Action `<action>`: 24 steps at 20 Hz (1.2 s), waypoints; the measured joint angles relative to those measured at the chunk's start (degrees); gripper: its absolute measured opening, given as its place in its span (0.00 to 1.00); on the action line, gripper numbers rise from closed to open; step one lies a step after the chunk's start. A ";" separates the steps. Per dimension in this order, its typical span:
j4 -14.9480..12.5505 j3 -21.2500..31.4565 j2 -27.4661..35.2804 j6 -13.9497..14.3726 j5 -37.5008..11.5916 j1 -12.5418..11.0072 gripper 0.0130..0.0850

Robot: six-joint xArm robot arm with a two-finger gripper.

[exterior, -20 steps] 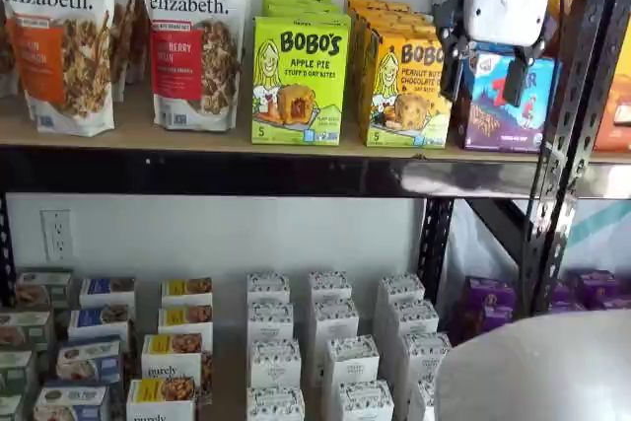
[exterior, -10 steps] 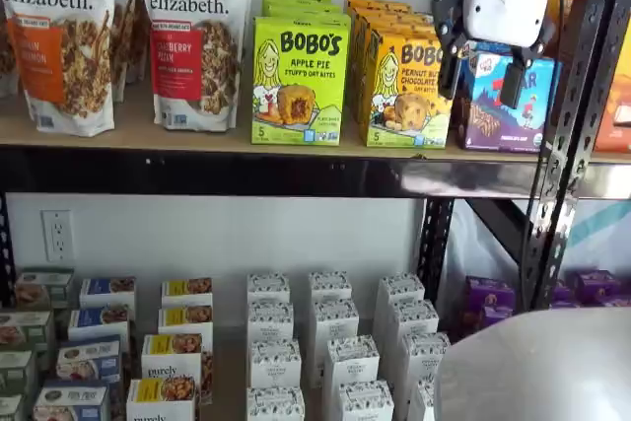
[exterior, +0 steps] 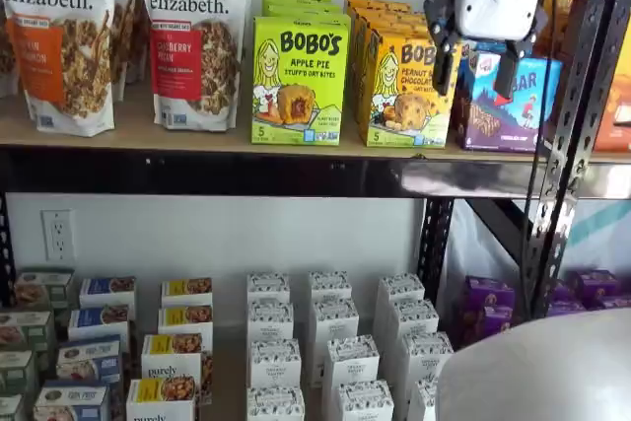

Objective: Pick up the orange box on the top shelf, the fifth box from the left

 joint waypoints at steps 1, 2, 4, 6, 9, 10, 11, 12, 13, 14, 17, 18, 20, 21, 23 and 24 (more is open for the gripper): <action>-0.34 -0.25 0.36 0.47 -0.18 0.58 1.00; -0.59 -0.53 0.78 0.89 -0.33 1.07 1.00; -0.61 -1.10 1.67 1.58 -0.76 1.73 1.00; 0.72 -1.51 2.47 1.89 -1.82 1.60 1.00; 1.28 -2.11 3.81 2.89 -3.95 2.51 1.00; 0.38 -2.39 4.39 3.63 -4.94 3.53 1.00; -0.98 -3.13 5.29 4.42 -4.78 4.72 1.00; -2.39 -3.98 6.34 5.11 -4.18 5.81 1.00; -3.80 -4.99 7.62 5.87 -3.42 6.96 1.00; -4.14 -5.44 8.30 6.18 -3.40 7.29 1.00; -5.20 -6.36 9.70 6.83 -4.01 8.12 1.00; -7.07 -6.92 10.47 7.34 -3.58 9.17 1.00; -8.91 -7.17 11.06 7.69 -3.63 9.90 1.00; -8.99 -6.84 10.84 7.61 -4.30 9.71 1.00; -10.29 -4.81 9.16 7.84 -7.96 9.59 1.00; -10.51 -3.76 8.21 7.82 -10.34 9.23 1.00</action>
